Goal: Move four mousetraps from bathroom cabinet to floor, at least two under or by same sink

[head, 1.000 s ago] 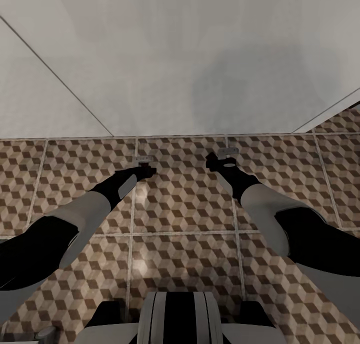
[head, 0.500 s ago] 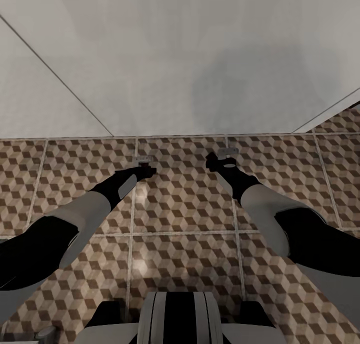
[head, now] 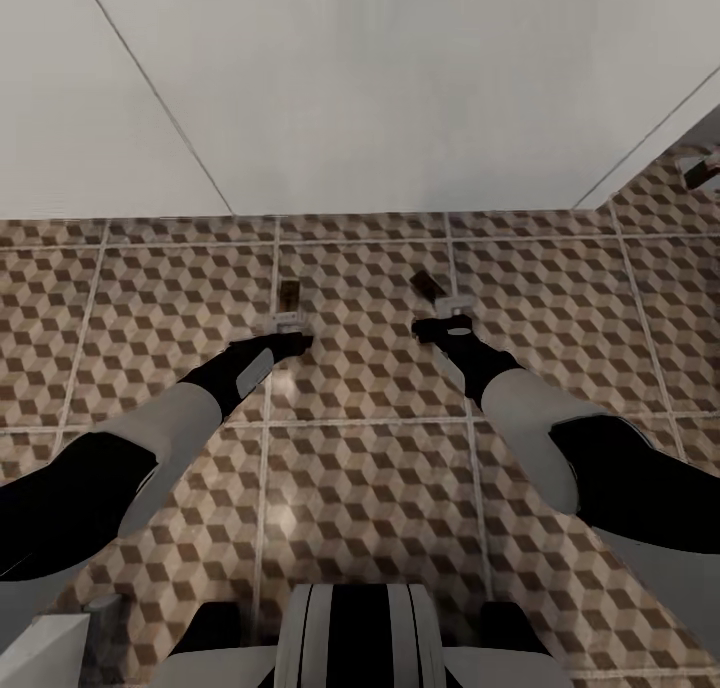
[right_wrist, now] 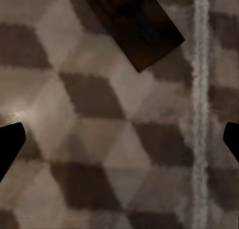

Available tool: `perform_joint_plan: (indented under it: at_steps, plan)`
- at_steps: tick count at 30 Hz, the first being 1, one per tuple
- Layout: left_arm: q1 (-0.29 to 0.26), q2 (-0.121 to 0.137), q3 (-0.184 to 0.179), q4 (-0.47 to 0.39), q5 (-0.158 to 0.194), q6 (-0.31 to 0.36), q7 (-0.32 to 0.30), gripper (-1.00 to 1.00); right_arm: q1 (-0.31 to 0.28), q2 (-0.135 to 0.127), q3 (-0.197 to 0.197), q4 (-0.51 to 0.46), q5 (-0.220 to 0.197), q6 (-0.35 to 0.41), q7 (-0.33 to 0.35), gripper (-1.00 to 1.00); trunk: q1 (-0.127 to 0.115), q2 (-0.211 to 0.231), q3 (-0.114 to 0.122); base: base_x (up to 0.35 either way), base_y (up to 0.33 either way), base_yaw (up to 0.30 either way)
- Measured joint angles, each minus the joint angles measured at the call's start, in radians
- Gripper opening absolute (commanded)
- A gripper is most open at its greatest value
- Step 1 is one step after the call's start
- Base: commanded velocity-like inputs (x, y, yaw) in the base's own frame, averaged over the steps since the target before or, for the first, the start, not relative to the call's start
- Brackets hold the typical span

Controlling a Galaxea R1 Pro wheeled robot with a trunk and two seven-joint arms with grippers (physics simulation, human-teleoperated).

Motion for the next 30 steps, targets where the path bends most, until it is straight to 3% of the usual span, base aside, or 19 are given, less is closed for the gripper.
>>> perform_joint_plan:
  at_steps: [30]
  plan:
    - [0.000,0.000,0.000,0.000,0.000,0.000,0.000,1.00,0.001,0.000,0.000,0.000,0.000,-0.001,0.000,1.00,0.000,0.000,0.000,-0.348,0.000,0.000]
